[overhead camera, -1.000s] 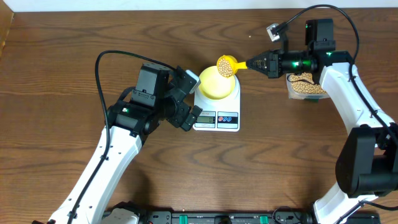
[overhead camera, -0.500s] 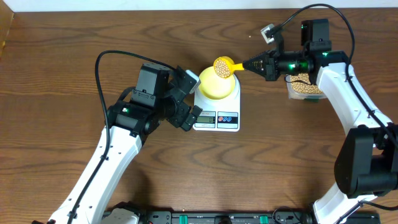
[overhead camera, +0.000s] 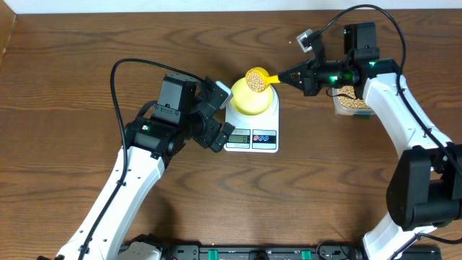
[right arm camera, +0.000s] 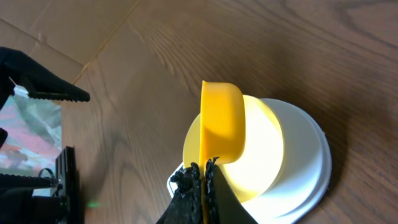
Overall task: Scoop item into bowl and weigh 50g on scale
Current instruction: 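Tilt the scoop with the right gripper to pour soybeans into the bowl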
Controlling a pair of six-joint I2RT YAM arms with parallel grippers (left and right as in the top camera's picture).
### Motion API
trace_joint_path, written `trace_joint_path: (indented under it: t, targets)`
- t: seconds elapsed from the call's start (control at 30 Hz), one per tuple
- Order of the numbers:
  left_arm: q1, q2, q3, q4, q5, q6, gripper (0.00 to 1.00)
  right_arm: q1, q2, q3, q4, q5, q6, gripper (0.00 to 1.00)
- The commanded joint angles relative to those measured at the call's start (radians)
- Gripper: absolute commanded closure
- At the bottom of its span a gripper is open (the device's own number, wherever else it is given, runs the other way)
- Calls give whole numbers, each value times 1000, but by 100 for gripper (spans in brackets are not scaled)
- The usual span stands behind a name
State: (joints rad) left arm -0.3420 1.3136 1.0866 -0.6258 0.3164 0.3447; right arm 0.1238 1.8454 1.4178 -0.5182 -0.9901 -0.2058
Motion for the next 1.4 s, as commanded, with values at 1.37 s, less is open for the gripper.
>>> trace_joint_path:
  t: [1.37]
  targets:
    - [4, -7, -3, -2, 12, 2, 1, 22, 6, -6, 2, -3, -611, 99]
